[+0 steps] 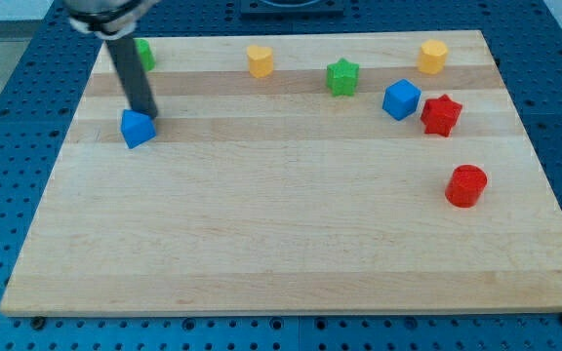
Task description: Slide the blue triangle up a bit
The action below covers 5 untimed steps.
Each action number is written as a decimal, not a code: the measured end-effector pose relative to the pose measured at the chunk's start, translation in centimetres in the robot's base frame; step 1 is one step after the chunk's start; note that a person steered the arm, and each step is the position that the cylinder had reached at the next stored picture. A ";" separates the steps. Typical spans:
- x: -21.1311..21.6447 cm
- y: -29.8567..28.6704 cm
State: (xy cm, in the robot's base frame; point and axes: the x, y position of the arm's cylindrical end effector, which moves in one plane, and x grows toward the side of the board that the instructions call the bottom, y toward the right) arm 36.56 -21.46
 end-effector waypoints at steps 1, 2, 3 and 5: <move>1.8 0.7; 2.0 5.2; 4.5 7.3; 5.0 0.2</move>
State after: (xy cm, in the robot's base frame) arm 41.54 -21.29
